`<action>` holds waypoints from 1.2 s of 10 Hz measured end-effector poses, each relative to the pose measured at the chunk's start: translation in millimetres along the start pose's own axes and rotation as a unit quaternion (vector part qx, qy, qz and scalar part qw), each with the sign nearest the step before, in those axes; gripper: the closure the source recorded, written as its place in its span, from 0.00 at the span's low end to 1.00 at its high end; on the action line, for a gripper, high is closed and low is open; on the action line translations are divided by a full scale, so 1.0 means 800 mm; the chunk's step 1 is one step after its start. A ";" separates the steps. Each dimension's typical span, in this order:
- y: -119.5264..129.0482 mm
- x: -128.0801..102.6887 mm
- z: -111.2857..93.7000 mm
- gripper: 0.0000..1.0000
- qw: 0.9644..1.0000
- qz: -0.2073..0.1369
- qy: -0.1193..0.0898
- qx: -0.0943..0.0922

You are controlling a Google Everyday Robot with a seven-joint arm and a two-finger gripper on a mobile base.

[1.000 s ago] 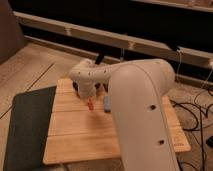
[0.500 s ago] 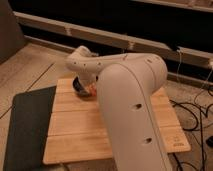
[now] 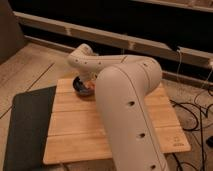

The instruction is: Place the pepper in the ceramic bowl

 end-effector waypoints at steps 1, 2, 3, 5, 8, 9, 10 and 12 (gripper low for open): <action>-0.003 -0.005 0.005 1.00 1.000 -0.011 -0.006 -0.005; -0.006 -0.011 0.013 1.00 1.000 -0.024 -0.012 -0.011; -0.007 -0.018 0.026 1.00 0.999 -0.039 -0.013 -0.022; -0.009 -0.023 0.046 1.00 0.998 -0.058 -0.005 -0.028; 0.003 -0.041 0.078 1.00 0.995 -0.089 0.019 -0.039; 0.012 -0.045 0.090 0.99 0.993 -0.100 0.028 -0.048; 0.017 -0.048 0.099 0.93 0.992 -0.107 0.036 -0.055; 0.022 -0.053 0.108 0.71 0.991 -0.110 0.043 -0.069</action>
